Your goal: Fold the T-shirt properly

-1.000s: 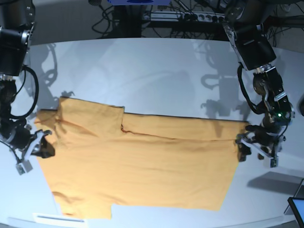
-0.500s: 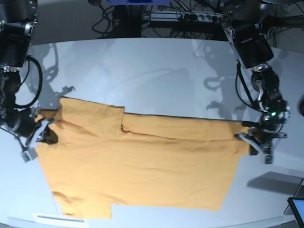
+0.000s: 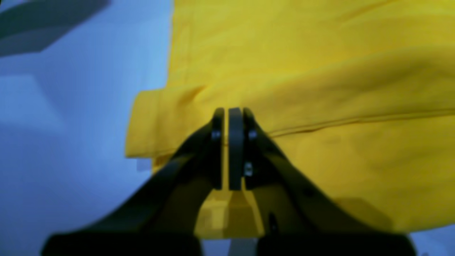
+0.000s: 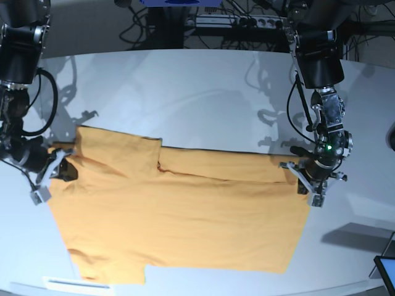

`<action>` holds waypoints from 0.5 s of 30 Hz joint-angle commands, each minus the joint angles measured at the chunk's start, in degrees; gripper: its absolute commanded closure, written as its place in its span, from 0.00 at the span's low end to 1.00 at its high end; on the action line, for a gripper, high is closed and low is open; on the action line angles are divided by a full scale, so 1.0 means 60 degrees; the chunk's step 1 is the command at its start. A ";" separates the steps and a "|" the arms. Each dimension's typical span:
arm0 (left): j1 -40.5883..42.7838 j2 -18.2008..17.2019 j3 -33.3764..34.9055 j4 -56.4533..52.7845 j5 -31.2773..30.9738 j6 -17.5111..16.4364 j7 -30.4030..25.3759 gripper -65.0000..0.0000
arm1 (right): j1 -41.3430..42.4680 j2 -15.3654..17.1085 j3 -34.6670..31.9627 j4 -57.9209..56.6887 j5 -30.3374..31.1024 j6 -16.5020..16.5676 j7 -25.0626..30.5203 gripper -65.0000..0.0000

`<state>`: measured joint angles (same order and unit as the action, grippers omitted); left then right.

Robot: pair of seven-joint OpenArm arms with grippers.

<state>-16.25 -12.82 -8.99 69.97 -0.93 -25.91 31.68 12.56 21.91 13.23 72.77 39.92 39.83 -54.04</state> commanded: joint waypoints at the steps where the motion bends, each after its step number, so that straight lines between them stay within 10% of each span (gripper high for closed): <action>1: -0.0273 -0.0171 -0.0047 0.0140 -0.0043 0.0048 -0.0262 0.98 | 0.0332 0.0180 0.0029 0.0098 0.0152 0.0028 0.0223 0.99; 15: -0.0288 -0.0171 -0.0047 0.0198 -0.0028 0.0048 -0.0452 0.98 | 0.0845 0.0121 -0.0909 -0.1206 -0.2046 0.0028 0.1996 1.00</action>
<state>-16.51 -13.04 -9.10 69.95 -0.80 -25.87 30.41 15.88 21.67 7.27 64.75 26.81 39.86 -43.31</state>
